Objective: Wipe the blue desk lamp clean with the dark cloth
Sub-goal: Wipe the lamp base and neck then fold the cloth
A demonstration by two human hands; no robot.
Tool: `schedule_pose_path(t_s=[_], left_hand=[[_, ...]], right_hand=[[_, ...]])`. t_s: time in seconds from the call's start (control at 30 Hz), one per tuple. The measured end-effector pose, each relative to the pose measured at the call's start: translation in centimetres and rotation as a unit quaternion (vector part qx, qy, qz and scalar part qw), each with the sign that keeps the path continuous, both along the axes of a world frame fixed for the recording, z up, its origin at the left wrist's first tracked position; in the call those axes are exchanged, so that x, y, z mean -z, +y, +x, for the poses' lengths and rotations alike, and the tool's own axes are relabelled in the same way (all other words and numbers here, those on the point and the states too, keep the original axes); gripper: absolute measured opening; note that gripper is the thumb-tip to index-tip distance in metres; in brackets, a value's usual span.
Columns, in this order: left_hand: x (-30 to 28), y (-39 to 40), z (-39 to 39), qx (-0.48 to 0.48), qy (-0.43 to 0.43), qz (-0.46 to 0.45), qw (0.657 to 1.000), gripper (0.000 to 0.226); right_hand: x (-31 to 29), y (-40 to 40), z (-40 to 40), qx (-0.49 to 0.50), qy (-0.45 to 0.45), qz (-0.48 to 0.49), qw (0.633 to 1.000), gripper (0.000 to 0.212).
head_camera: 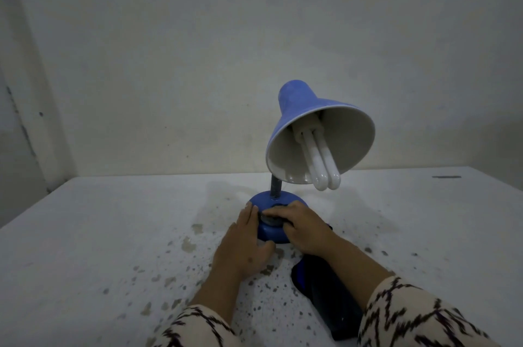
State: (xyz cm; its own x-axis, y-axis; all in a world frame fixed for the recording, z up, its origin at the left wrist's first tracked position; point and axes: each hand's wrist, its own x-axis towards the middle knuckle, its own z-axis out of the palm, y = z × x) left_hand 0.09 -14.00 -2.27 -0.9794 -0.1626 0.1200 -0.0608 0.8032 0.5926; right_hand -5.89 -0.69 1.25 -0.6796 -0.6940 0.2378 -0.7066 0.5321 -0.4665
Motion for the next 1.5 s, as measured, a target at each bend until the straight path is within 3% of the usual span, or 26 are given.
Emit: schedule_pose_path(t_s=[0.33,0.8,1.03,1.33,1.5], left_hand=[[-0.1,-0.2,0.2,-0.005,-0.005,0.013,1.000,0.080],[0.0,-0.3,0.2,0.005,0.000,-0.005,1.000,0.081],[0.2,-0.2,0.1,0.000,0.000,-0.016,1.000,0.081],[0.1,0.0,0.1,0.000,0.001,-0.018,1.000,0.080],[0.0,-0.1,0.1,0.001,-0.004,-0.019,1.000,0.079]], right_hand=[[-0.5,2.3,0.6,-0.002,0.026,0.033,0.999,0.044],[0.1,3.8,0.4,0.026,0.032,-0.019,0.999,0.037],[0.0,5.9,-1.0,0.097,0.009,0.033,0.995,0.046],[-0.3,2.3,-2.4,0.067,-0.032,0.052,0.996,0.047],[0.3,3.8,-1.3,0.033,0.004,0.071,0.997,0.047]])
